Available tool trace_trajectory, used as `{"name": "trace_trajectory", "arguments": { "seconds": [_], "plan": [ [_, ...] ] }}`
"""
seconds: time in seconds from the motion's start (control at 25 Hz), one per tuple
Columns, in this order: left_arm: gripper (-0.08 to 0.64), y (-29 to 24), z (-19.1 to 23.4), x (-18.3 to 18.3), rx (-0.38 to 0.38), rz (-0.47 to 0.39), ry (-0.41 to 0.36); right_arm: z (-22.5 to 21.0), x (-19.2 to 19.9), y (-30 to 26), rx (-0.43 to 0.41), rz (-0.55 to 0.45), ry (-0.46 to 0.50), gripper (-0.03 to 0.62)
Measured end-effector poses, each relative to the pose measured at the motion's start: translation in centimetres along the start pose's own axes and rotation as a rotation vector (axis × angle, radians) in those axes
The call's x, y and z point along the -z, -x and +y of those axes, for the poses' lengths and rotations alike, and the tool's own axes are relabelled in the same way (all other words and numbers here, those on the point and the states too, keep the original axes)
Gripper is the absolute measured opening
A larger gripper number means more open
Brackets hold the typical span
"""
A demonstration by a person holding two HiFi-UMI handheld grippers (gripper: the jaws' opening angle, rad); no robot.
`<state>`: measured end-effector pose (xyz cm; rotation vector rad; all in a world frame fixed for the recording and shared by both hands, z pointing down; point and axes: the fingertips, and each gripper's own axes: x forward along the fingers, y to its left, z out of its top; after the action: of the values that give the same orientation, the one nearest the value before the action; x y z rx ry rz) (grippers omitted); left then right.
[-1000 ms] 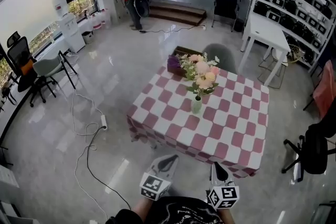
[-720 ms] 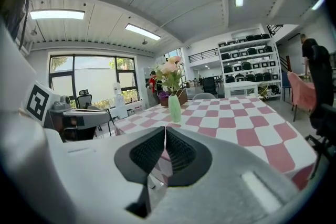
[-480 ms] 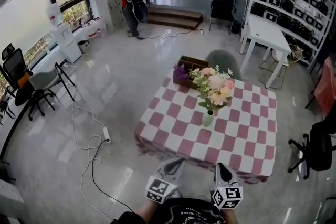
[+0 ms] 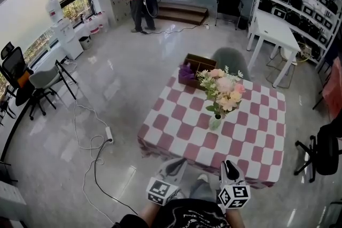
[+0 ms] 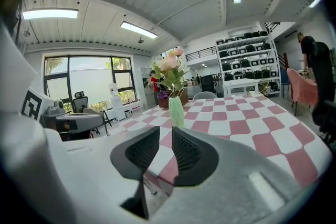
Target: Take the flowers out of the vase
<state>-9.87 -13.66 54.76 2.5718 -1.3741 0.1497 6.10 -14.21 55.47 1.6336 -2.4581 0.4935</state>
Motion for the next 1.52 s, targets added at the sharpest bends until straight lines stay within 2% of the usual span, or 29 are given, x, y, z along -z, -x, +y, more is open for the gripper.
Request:
{"name": "trace_trajectory", "arguments": {
  "seconds": [0.16,0.56,0.88,1.04,1.16,1.52],
  "plan": [
    [0.012,-1.2,0.6,-0.8,-0.008,0.005,-0.005,-0.5,-0.7,-1.6,-0.030,0.012,-0.006,0.120],
    [0.012,-4.6,2.2,-1.5,-0.037,0.046,-0.003,-1.7,-2.7,-5.6,-0.102,0.021,-0.013,0.207],
    [0.012,-7.3,3.4,-1.6,-0.073,0.058,0.019,-2.6,-4.7,-8.5,-0.156,0.020,0.015,0.239],
    [0.012,-8.4,3.8,-1.9,-0.087,0.066,0.000,-3.0,-5.1,-9.8,-0.185,0.030,0.017,0.239],
    [0.012,-9.1,3.9,-1.9,-0.101,0.062,0.025,-3.3,-5.7,-10.7,-0.211,0.031,0.030,0.249],
    [0.012,-9.8,5.4,-1.9,-0.156,0.079,0.038,-3.6,-8.6,-14.3,-0.263,-0.010,0.048,0.278]
  ]
}}
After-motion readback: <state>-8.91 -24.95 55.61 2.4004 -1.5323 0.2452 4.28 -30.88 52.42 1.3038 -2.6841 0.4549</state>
